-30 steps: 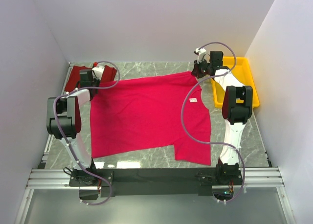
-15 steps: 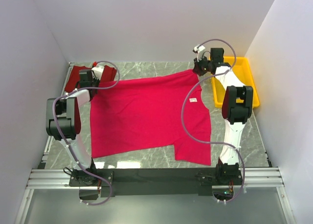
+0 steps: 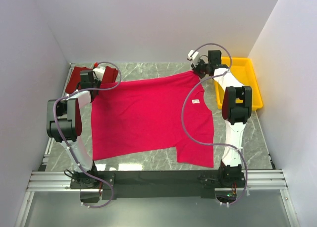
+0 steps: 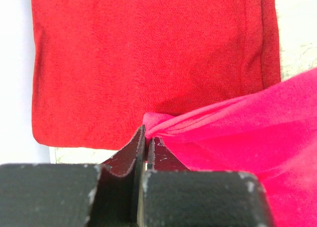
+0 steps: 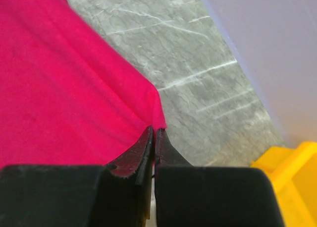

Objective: Fold and stack the t-shirts
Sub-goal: Fold the tshirt

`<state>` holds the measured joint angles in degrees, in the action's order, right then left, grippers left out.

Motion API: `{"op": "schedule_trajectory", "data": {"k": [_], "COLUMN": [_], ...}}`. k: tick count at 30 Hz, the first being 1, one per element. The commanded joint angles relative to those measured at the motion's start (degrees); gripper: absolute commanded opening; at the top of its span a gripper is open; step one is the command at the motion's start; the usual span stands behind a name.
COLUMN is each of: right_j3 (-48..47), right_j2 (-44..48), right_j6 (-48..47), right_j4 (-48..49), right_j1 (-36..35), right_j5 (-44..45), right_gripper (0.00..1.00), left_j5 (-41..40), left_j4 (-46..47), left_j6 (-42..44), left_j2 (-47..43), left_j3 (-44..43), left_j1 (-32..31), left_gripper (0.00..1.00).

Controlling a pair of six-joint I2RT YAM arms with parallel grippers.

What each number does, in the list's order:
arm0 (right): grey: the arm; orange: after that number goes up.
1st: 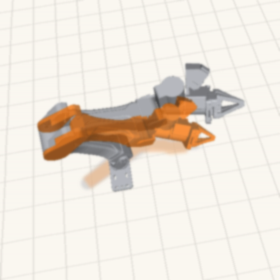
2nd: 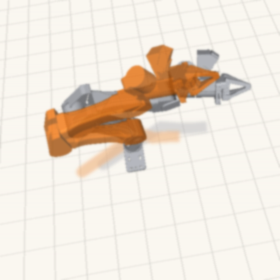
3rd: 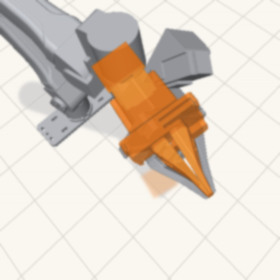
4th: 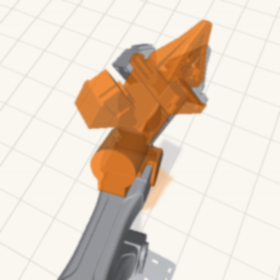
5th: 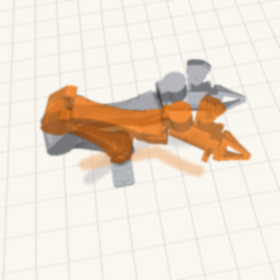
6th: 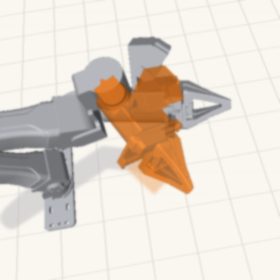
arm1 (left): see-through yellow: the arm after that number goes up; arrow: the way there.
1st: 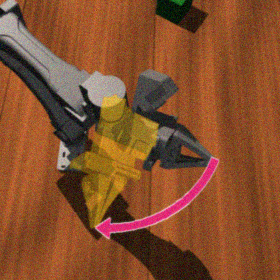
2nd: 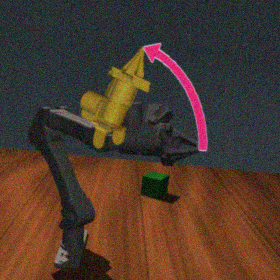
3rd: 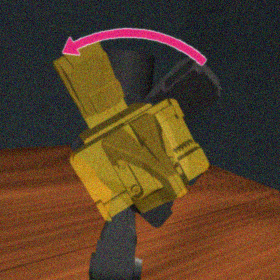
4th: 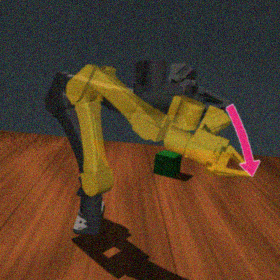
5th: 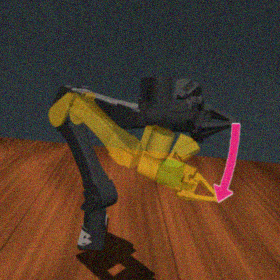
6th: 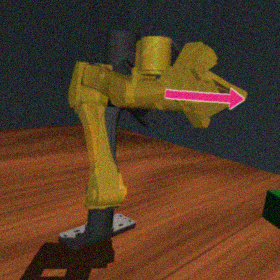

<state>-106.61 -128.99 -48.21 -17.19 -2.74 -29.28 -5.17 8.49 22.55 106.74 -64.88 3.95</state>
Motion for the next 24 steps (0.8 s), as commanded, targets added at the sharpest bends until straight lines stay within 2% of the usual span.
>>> {"op": "schedule_trajectory", "data": {"k": [1, 8, 16, 24], "right_j3": [-1.76, -0.80, 0.70, 0.17], "right_j2": [-1.44, -2.93, -1.97, -0.39], "right_j6": [-2.86, -8.56, -7.52, -7.34], "right_j4": [4.00, 6.64, 9.89, 8.05], "right_j1": [-0.42, -0.77, -0.68, -0.68], "right_j5": [0.80, 1.15, -0.95, -7.28], "right_gripper": [0.00, 0.00, 0.00, 0.00], "left_j5": [0.34, 0.25, 0.16, 0.25], "left_j4": [0.47, -0.05, -0.58, -0.84], "left_j6": [-1.36, -1.10, -0.57, 0.22], "left_j2": [-0.92, 0.22, 0.66, 0.75], "left_j3": [-2.26, -3.58, -4.02, -4.20], "left_j1": [0.27, 0.36, 0.27, -0.08], "left_gripper": [0.01, 0.01, 0.01, 0.01]}}
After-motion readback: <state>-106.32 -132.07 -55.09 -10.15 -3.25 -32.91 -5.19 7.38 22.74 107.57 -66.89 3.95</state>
